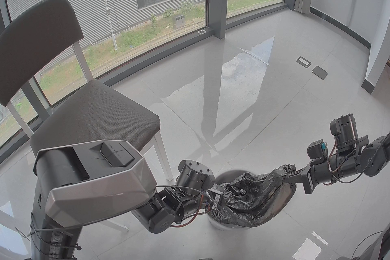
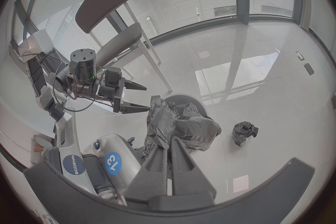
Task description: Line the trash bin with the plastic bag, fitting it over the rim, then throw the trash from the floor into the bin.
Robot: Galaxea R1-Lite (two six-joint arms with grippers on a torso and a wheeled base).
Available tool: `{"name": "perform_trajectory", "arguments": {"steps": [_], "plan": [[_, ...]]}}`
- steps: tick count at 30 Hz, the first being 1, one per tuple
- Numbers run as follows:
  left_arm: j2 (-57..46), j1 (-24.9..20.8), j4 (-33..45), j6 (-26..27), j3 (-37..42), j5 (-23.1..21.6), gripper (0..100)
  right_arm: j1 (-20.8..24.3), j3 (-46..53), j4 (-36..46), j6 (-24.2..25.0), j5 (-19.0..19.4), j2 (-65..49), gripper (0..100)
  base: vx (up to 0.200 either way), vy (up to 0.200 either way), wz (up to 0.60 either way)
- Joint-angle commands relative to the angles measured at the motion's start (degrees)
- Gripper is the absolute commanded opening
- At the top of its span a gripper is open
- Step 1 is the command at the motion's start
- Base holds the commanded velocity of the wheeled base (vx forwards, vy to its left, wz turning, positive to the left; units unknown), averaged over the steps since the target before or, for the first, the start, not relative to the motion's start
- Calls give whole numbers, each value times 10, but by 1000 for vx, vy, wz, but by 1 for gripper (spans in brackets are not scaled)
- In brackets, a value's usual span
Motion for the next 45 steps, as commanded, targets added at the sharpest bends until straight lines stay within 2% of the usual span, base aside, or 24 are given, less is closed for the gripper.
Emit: {"name": "perform_trajectory", "arguments": {"steps": [1,5,14,17,26,31,37,45], "plan": [[8,17,-21,69,14,34,100,0,1,1,-1,4,-6,0,0,0,0],[4,28,-33,104,15,57,100,0,3,1,0,12,-7,0,0,0,0],[4,31,-24,176,8,62,100,-2,-14,2,6,17,-29,0,0,0,0],[4,31,-19,187,6,62,100,-2,-24,4,10,28,-39,0,0,0,0],[3,34,-4,205,2,59,100,-1,-27,8,15,28,-36,0,0,0,0],[3,32,16,249,-1,55,100,-3,-32,7,16,28,-36,0,0,0,0],[2,31,13,253,3,52,100,-3,-38,7,16,29,-35,0,0,0,0],[44,19,37,272,-62,52,100,8,-36,8,16,28,-35,0,0,0,0]]}}
